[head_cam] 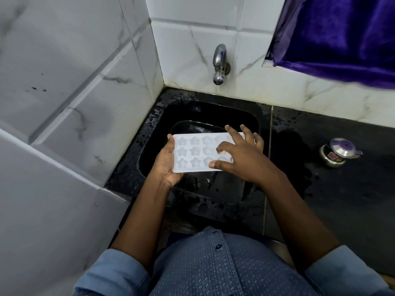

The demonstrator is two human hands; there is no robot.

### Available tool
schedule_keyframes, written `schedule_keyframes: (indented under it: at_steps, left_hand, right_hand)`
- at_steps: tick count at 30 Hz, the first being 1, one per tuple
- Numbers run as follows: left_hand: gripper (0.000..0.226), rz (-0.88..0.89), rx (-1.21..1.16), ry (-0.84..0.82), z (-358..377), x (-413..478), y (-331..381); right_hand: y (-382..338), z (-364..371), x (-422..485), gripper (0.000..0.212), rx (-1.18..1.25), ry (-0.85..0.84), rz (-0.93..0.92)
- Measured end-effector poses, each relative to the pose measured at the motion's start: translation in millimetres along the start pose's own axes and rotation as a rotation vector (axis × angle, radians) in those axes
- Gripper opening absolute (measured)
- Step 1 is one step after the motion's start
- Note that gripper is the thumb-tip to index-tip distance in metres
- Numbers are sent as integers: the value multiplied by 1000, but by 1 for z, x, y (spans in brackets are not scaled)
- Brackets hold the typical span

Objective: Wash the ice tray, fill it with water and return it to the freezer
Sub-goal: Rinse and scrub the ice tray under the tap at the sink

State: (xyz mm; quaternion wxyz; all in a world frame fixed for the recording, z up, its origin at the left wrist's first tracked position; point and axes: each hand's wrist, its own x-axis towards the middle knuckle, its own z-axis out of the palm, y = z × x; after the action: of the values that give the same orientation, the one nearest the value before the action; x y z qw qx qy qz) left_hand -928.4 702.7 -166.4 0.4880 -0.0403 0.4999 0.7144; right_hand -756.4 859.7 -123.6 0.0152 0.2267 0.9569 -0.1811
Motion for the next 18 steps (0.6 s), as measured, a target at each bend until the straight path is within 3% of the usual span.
schedule_keyframes:
  at_steps: [18]
  left_hand:
    - [77, -15, -21, -16, -2, 4, -2]
  right_hand:
    - [-6, 2, 6, 50, 10, 41, 4]
